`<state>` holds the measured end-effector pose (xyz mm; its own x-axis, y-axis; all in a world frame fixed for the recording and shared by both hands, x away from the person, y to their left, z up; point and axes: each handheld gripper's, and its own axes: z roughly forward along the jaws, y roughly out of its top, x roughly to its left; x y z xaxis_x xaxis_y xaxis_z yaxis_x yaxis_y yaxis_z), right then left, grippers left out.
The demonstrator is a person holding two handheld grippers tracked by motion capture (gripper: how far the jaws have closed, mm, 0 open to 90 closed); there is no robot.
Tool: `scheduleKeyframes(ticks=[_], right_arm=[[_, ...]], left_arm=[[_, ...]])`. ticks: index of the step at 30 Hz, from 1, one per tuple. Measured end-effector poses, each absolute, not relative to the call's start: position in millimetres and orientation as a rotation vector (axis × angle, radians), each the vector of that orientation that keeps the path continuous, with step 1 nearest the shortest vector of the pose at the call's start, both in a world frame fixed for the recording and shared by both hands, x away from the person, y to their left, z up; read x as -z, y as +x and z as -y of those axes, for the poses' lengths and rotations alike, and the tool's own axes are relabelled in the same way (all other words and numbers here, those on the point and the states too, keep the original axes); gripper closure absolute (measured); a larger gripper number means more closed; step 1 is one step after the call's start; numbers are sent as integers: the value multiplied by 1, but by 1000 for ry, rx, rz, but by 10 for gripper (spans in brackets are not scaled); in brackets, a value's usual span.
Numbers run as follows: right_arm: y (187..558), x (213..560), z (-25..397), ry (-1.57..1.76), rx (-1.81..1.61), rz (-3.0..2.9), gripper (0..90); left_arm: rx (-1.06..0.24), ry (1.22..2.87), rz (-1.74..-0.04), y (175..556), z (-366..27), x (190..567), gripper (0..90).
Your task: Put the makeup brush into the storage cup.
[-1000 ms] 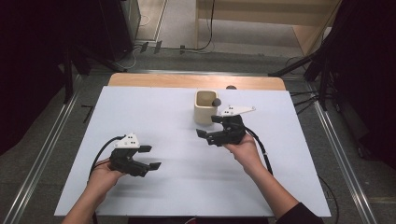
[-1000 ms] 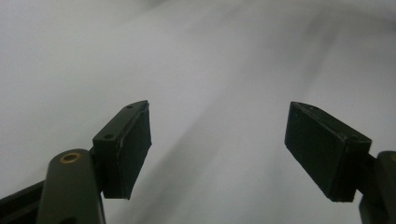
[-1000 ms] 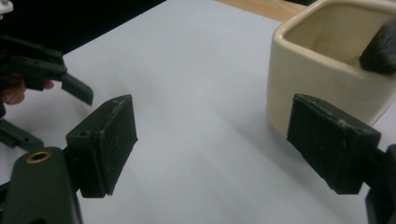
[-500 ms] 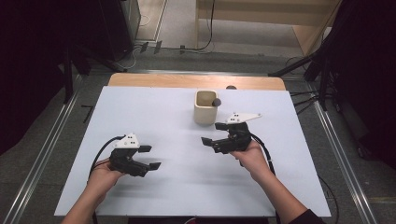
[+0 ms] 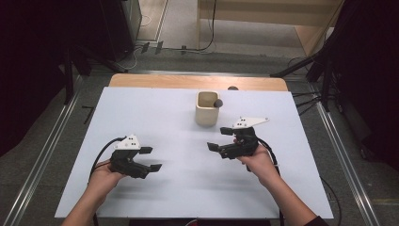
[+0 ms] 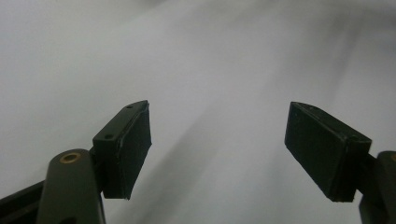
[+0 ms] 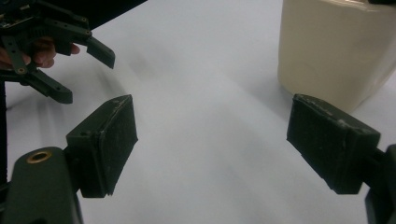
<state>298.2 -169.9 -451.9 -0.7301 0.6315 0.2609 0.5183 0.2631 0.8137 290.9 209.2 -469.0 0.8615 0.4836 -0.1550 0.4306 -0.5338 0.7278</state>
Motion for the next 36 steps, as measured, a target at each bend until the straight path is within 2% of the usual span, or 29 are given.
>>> scheduleKeyframes(ticks=[36], right_arm=[[274, 466, 204, 1054, -1438, -2471, 171]], left_arm=[[-75, 2201, -645, 290, -209, 468, 233]])
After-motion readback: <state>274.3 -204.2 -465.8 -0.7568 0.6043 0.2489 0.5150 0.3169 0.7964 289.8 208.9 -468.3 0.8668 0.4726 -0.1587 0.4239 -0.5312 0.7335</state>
